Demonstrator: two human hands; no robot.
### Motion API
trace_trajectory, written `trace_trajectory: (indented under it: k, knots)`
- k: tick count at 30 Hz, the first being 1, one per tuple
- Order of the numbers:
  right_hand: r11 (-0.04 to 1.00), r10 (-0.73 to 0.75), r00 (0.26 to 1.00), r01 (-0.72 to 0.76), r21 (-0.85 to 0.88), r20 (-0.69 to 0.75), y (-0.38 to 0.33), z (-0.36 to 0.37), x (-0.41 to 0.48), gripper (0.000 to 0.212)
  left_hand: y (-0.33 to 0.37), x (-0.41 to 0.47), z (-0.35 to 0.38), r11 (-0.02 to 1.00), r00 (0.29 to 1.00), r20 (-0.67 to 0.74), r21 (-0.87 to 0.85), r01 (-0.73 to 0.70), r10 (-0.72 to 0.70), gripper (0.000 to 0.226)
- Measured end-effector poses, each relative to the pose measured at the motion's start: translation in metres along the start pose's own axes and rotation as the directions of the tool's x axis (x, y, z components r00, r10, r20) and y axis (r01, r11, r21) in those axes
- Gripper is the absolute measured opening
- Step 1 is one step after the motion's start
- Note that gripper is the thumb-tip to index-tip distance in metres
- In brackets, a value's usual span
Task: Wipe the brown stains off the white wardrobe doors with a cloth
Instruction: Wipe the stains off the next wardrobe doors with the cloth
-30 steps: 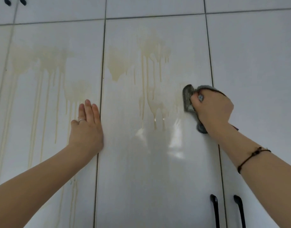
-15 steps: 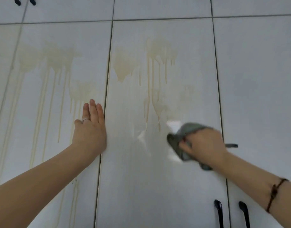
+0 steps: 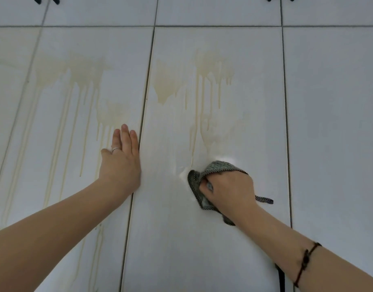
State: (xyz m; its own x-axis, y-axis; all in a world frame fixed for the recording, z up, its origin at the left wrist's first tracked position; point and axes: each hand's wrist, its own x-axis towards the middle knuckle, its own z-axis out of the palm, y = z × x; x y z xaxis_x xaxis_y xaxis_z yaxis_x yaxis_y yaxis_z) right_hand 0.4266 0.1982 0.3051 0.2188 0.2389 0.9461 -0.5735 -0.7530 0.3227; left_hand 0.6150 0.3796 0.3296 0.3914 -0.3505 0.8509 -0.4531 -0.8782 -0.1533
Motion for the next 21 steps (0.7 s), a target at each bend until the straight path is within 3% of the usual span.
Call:
trace_trajectory:
  k: [2,5,9,12,16,21]
  knots:
    - [0.999,-0.038,0.998,0.038,-0.005,0.048,0.004,0.000,-0.010,0.047,0.000,0.001,-0.001,1.000,1.000,-0.004,0.005,0.004,-0.004,0.082]
    - [0.997,-0.050,0.998,0.049,-0.063,-0.022,0.022,-0.003,0.011,0.045,0.000,0.004,-0.002,1.000,1.000,0.003,0.011,0.002,-0.002,0.082]
    - [0.956,0.278,0.953,-0.286,-0.057,-0.118,0.046,-0.002,0.095,0.031,0.001,0.007,0.005,1.000,1.000,-0.007,0.015,0.010,-0.010,0.085]
    - [0.926,0.375,0.913,-0.378,0.013,-0.160,0.030,0.007,0.136,0.028,-0.001,0.006,0.007,1.000,1.000,-0.012,0.021,-0.009,0.010,0.085]
    - [0.953,0.305,0.941,-0.301,0.046,-0.148,-0.005,0.017,0.137,0.027,-0.004,0.004,0.006,0.999,1.000,-0.005,0.036,-0.028,0.029,0.079]
    - [0.998,0.051,0.995,-0.048,0.039,-0.083,-0.016,0.012,0.064,0.034,-0.002,0.002,0.002,0.999,1.000,-0.006,0.044,-0.026,0.026,0.080]
